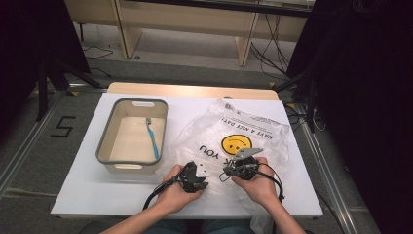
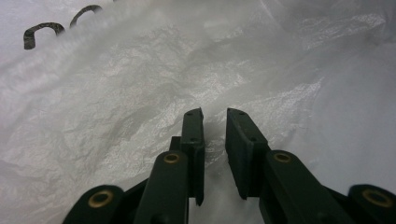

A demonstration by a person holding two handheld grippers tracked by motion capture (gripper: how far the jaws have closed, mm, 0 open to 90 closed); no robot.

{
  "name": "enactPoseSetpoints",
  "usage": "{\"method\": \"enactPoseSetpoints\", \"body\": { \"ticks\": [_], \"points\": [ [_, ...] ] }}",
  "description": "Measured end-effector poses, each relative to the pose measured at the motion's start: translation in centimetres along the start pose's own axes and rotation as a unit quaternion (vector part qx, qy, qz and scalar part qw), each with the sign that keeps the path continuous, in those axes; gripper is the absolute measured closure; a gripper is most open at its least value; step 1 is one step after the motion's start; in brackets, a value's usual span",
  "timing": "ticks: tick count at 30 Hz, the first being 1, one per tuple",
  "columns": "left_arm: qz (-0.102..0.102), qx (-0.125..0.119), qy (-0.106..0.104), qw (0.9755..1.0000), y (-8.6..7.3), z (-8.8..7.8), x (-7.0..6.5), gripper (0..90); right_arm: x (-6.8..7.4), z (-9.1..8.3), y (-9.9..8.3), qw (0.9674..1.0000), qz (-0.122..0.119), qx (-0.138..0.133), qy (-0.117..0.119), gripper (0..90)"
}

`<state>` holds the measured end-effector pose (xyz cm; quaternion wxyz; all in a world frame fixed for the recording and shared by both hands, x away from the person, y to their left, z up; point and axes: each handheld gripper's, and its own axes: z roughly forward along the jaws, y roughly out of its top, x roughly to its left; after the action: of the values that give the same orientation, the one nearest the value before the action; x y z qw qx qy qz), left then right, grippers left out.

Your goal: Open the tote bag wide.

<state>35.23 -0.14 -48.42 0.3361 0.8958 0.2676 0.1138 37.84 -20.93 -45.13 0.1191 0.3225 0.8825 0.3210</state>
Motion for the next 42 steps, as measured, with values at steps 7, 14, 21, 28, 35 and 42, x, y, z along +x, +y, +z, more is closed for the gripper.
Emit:
{"method": "enactPoseSetpoints", "body": {
  "ticks": [7,14,21,28,35,42],
  "points": [
    [0.019,0.002,0.010,0.9998,0.1,0.0,-0.5,79.1,-0.2,-1.8,0.9,0.9980,0.001,-0.043,-0.045,90.0],
    [0.030,0.003,0.017,0.9994,0.1,0.0,-0.7,79.6,-0.1,-3.6,2.0,0.9891,-0.008,-0.113,-0.094,90.0],
    [0.040,0.001,0.023,0.9989,0.0,0.1,-0.9,80.0,-0.1,-5.0,3.1,0.9781,-0.022,-0.162,-0.128,90.0],
    [0.050,0.001,0.031,0.9983,0.0,0.1,-1.2,80.0,0.0,-5.4,3.4,0.9720,-0.029,-0.184,-0.144,90.0],
    [0.057,0.002,0.035,0.9978,0.1,0.1,-1.4,80.1,0.0,-5.9,3.8,0.9665,-0.036,-0.200,-0.158,90.0],
    [0.060,0.003,0.038,0.9975,0.0,0.1,-1.4,80.2,0.3,-6.3,4.6,0.9612,-0.049,-0.216,-0.164,90.0]
  ]
}}
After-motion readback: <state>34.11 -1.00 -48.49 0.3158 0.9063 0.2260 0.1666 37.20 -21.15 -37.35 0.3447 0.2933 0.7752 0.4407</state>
